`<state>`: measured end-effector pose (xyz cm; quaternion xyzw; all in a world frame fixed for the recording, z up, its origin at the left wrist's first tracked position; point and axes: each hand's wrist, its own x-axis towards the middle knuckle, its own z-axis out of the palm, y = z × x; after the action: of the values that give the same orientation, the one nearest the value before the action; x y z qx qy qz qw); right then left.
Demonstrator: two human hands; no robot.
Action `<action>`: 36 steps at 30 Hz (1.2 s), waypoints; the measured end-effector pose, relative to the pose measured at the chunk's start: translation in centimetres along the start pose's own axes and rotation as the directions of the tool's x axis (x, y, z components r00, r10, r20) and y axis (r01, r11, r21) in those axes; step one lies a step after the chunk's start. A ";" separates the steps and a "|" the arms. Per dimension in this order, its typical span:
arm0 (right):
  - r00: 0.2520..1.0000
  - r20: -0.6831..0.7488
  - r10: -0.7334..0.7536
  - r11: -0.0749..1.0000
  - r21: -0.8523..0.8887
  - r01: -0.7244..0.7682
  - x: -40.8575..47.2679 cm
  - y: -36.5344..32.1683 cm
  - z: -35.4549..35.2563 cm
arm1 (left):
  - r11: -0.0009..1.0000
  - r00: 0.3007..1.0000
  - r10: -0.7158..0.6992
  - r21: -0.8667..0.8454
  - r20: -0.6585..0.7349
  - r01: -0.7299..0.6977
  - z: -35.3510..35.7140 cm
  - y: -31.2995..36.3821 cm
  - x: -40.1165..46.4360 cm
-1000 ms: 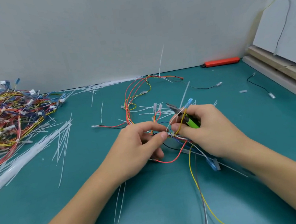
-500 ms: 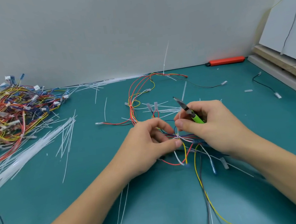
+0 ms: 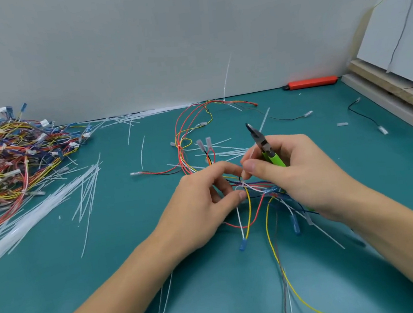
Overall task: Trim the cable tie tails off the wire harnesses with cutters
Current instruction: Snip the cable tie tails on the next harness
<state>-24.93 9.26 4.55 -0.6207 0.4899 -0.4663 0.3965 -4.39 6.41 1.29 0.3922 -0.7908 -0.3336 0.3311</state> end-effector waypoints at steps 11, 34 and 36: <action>0.998 -0.053 -0.042 0.999 0.003 0.042 0.0 0.1 0.3 | 0.984 0.993 -0.097 -0.144 0.062 0.105 0.0 0.2 0.4; 0.971 0.198 -0.135 0.729 -0.643 0.233 0.0 -0.7 -5.3 | 0.973 0.974 -0.183 -0.165 -0.133 0.160 -0.2 -0.3 0.5; 0.966 0.214 -0.143 0.726 -0.641 0.250 0.0 -0.9 -5.8 | 0.967 0.974 -0.188 -0.198 -0.125 0.161 -0.3 -0.3 0.6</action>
<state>-30.37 9.23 6.84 -0.8024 0.5233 -0.2536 0.1344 -4.36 5.71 1.37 0.4505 -0.6927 -0.4051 0.3912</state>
